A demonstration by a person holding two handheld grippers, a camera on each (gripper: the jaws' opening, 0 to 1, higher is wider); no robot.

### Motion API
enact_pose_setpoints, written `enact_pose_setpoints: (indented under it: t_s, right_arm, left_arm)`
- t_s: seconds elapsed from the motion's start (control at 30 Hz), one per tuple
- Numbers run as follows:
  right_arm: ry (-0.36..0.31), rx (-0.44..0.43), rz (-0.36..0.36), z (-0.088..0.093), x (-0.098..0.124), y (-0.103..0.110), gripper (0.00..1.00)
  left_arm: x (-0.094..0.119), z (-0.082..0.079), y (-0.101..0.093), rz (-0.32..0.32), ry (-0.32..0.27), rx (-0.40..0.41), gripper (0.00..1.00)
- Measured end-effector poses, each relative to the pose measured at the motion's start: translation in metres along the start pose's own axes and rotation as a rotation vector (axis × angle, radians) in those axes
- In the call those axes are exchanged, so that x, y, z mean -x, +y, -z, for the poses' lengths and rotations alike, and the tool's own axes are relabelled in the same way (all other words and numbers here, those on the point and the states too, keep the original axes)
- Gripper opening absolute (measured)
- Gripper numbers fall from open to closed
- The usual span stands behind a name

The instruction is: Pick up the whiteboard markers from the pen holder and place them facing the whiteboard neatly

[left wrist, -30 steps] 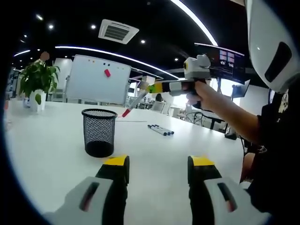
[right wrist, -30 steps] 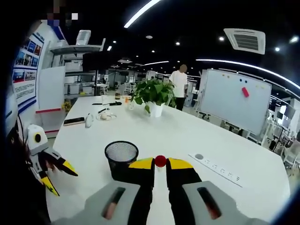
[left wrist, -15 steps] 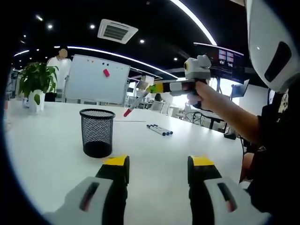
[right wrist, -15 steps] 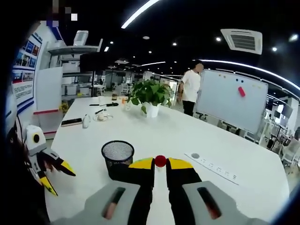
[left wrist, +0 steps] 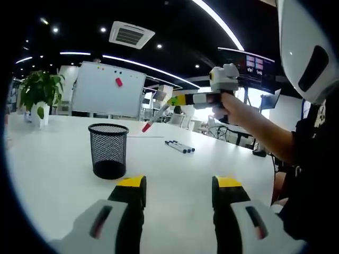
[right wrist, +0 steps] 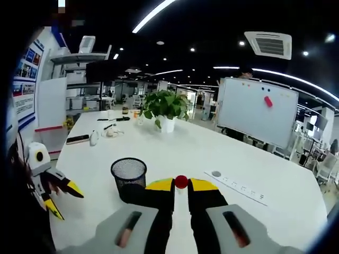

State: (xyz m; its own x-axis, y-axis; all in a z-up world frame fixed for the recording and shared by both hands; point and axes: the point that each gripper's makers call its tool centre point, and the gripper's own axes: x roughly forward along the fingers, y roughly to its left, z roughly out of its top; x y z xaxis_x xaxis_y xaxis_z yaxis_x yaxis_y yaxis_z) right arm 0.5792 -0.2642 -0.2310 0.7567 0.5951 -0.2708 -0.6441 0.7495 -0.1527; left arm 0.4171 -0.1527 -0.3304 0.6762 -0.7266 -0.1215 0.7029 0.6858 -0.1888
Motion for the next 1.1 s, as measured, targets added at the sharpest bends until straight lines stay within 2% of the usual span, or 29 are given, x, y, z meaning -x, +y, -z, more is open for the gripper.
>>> enact_pose_setpoints:
  t_s: [0.33, 1.1]
  right_arm:
    - [0.009, 0.008, 0.004, 0.006, 0.002, 0.001, 0.13]
    - [-0.012, -0.011, 0.044, 0.007, 0.013, -0.009, 0.13]
  left_arm:
    - [0.001, 0.002, -0.001, 0.0, 0.002, 0.002, 0.51]
    - [0.002, 0.002, -0.006, 0.007, -0.001, -0.006, 0.51]
